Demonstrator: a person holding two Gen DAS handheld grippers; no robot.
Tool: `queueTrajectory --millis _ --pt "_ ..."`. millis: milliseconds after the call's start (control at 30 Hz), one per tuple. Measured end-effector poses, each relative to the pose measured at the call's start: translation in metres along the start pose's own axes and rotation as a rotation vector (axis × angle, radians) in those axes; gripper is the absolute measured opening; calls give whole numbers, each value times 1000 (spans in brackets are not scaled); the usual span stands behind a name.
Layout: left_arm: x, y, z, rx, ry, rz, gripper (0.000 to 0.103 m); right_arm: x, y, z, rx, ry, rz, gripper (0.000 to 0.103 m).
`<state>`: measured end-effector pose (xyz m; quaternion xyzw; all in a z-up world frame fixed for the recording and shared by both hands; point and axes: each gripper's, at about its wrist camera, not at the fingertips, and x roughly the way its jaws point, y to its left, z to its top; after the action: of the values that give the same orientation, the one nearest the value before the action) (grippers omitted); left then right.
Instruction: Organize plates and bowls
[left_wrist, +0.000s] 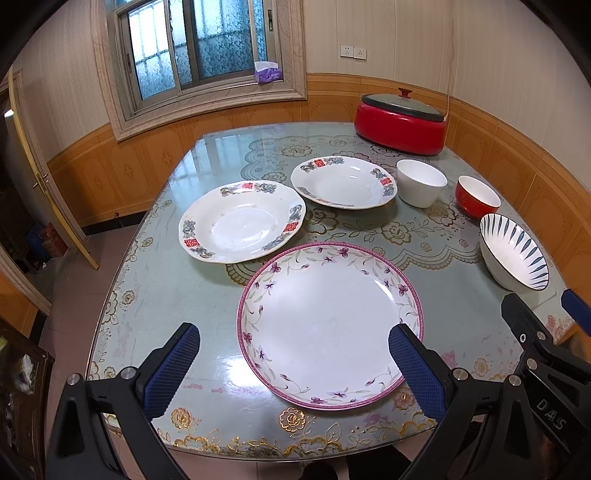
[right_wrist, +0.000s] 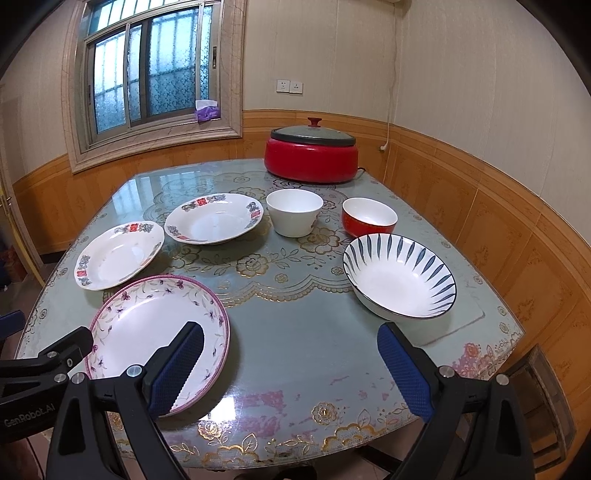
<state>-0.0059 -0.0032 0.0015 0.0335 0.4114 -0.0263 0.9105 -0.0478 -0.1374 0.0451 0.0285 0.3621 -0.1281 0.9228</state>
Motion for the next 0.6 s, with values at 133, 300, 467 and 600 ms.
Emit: queueTrajectory --millis 133,300,467,600 --pt "2 0 0 -1 3 -4 103 1 1 0 1 2 2 96" --pt "3 1 0 -1 5 -7 103 1 3 0 -2 2 4 96" --pt "4 3 1 -2 9 -9 103 2 6 1 -3 1 10 97" --pt "6 6 2 -10 17 -20 103 4 3 2 9 6 30 97"
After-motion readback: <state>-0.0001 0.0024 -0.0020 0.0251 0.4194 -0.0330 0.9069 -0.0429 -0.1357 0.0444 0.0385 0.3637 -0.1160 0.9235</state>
